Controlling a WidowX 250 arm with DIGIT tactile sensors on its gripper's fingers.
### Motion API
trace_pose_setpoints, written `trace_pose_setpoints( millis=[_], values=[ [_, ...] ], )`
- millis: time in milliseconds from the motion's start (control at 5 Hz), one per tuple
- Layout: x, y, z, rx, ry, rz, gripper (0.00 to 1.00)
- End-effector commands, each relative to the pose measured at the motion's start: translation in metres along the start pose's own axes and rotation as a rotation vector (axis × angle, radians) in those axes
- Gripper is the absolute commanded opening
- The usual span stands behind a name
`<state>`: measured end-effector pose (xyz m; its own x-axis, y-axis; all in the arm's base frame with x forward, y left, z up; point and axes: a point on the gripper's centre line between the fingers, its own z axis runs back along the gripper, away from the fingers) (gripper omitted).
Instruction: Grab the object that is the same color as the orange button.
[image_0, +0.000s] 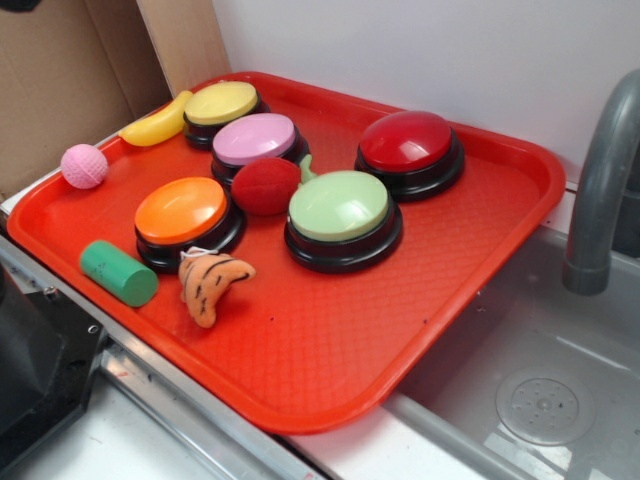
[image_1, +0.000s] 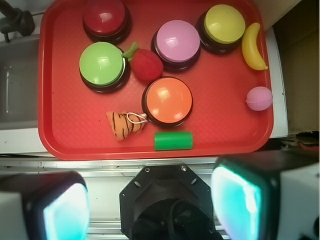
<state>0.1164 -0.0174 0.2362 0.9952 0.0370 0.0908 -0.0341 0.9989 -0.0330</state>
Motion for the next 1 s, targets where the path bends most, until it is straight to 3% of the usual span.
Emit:
trace_pose_setpoints(
  millis=[0, 200, 400, 800],
  values=[
    [0.000, 0.000, 0.000, 0.000, 0.000, 0.000, 1.00],
    [0.007, -0.011, -0.020, -0.009, -0.057, -0.033, 1.00],
    [0.008, -0.024, -0.042, -0.015, -0.077, -0.055, 1.00],
    [0.016, -0.048, -0.105, 0.029, -0.010, -0.009, 1.00]
  ],
)
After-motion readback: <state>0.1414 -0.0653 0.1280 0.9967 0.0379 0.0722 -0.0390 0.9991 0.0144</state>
